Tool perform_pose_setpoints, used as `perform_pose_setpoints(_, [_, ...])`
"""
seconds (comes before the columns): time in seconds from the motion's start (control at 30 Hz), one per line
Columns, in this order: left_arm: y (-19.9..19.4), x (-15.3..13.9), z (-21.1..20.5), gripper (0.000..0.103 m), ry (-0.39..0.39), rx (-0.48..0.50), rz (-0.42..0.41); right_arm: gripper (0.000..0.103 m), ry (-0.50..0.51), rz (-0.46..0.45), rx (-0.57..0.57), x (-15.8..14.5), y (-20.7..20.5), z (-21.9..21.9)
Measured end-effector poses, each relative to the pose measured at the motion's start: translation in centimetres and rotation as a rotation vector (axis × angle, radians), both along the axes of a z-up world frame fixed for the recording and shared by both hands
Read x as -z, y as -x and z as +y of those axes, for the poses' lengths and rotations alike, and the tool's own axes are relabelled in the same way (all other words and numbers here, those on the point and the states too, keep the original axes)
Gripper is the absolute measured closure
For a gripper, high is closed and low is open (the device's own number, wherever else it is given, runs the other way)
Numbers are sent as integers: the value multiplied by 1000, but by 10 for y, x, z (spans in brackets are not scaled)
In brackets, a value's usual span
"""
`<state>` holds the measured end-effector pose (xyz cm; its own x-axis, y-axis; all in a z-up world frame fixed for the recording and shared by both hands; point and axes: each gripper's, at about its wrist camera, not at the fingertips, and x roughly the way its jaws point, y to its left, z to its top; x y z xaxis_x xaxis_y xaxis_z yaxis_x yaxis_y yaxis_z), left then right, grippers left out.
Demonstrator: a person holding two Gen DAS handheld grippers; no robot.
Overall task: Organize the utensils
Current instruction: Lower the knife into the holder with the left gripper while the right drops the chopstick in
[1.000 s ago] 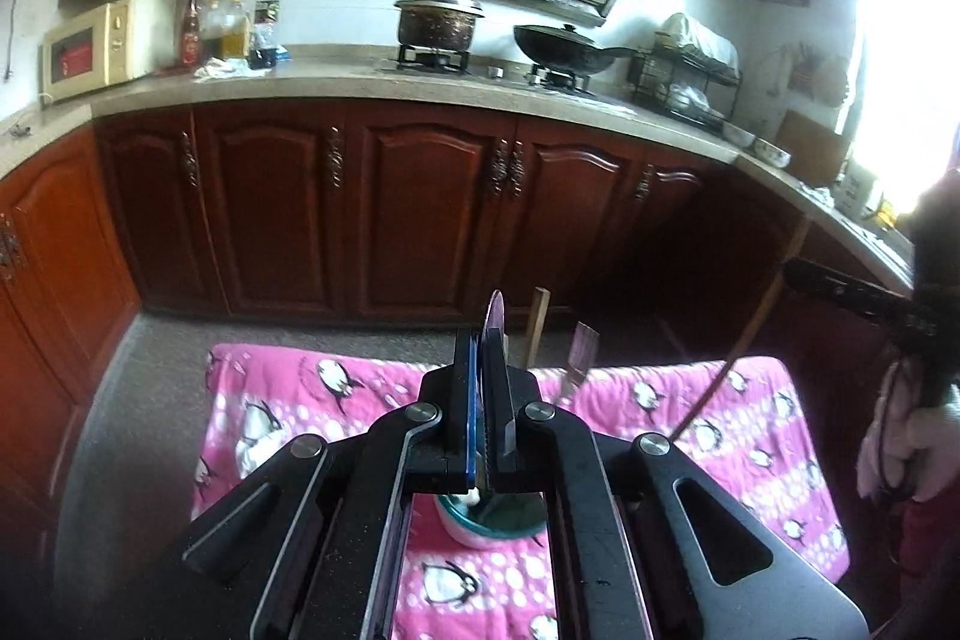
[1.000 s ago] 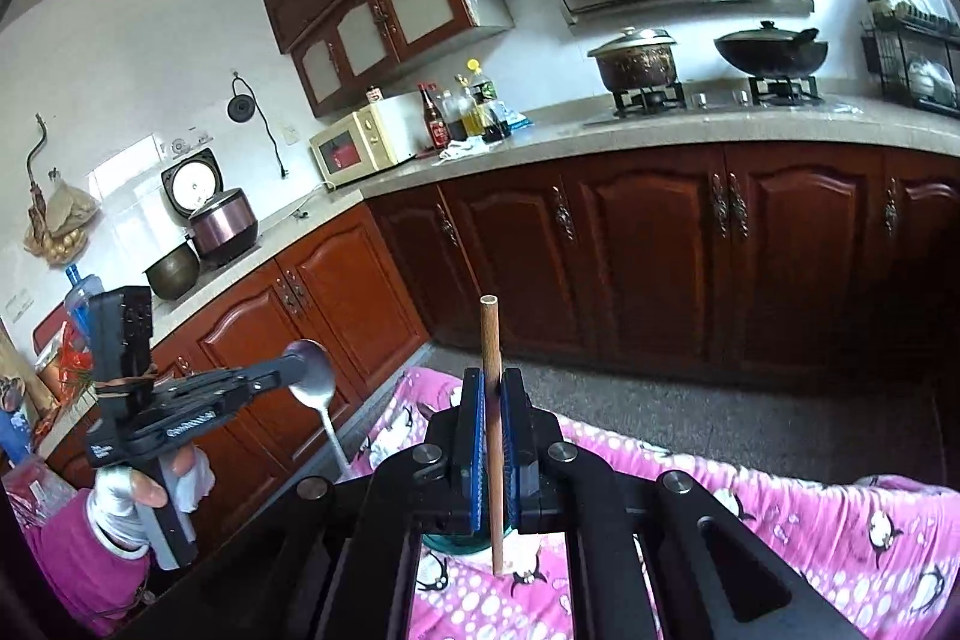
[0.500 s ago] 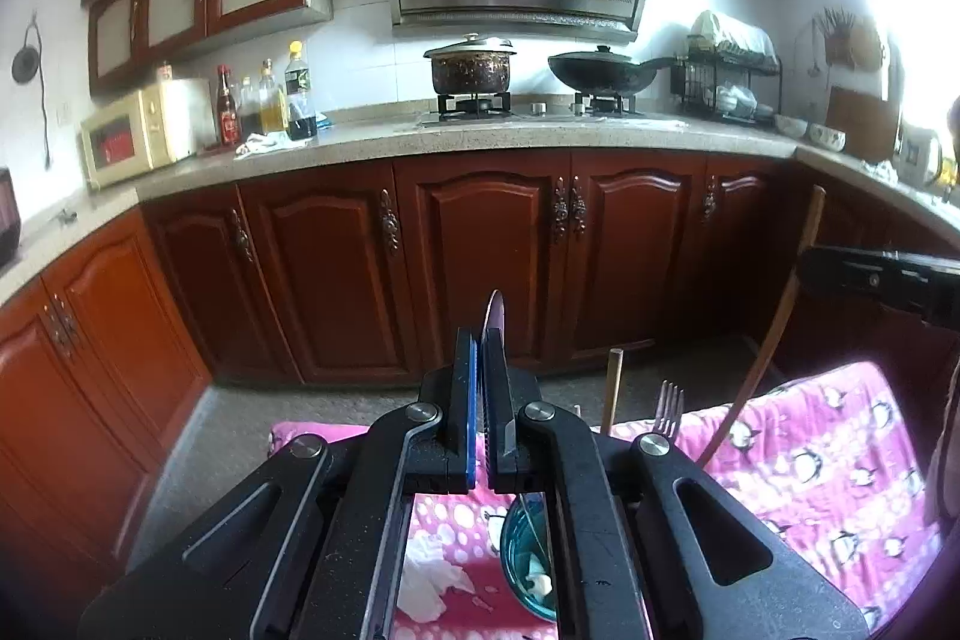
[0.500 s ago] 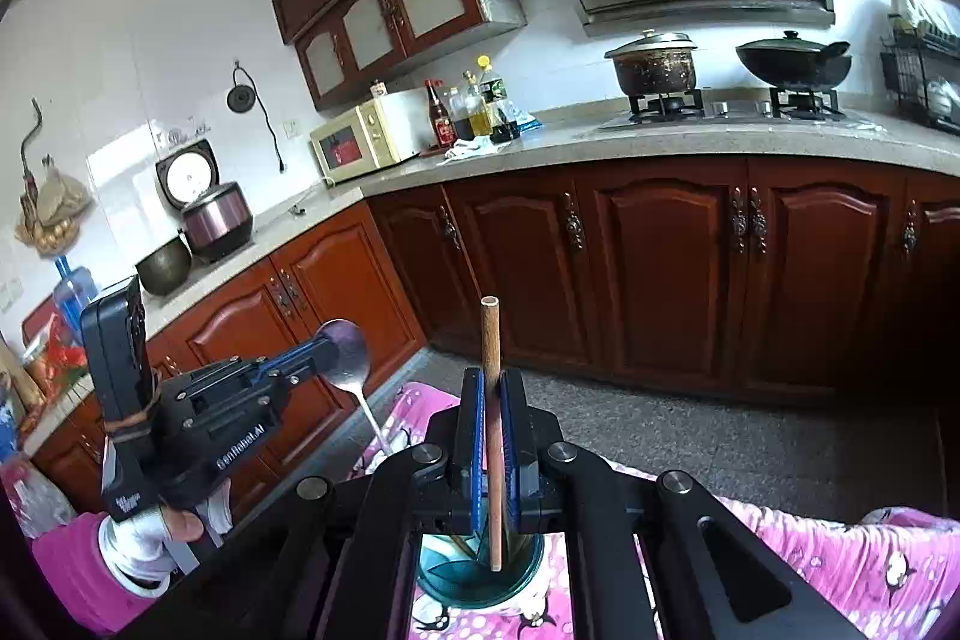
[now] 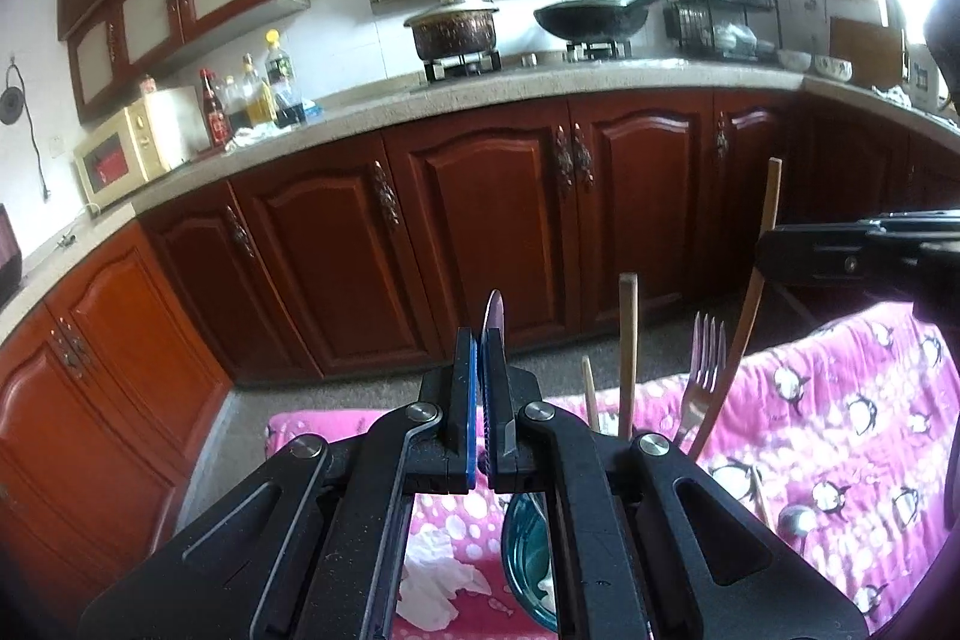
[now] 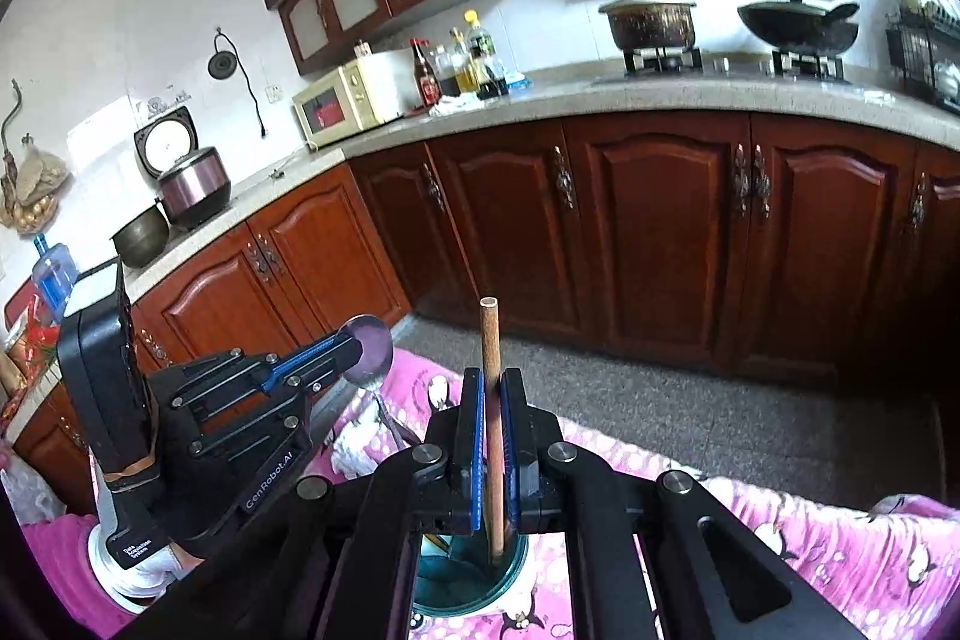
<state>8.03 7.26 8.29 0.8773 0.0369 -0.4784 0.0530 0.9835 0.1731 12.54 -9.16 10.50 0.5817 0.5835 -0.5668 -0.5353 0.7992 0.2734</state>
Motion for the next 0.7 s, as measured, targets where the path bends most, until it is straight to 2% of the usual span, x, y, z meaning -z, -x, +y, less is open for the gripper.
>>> perform_pose_setpoints(0.27, [-6,30,-9,103,20,21,100,98,5,95,-22,43,-10,12])
perform_pose_setpoints(0.47, [-9,46,-9,102,83,26,184,97,-78,137,-23,48,-14,2])
perform_pose_setpoints(0.57, [-8,44,-8,102,115,21,196,92,-99,148,-17,47,-13,-6])
perform_pose_setpoints(0.67, [-7,40,-7,88,140,28,215,83,-116,145,-5,45,-9,-13])
perform_pose_setpoints(0.7, [-5,38,-7,78,147,30,214,76,-118,142,0,45,-8,-15])
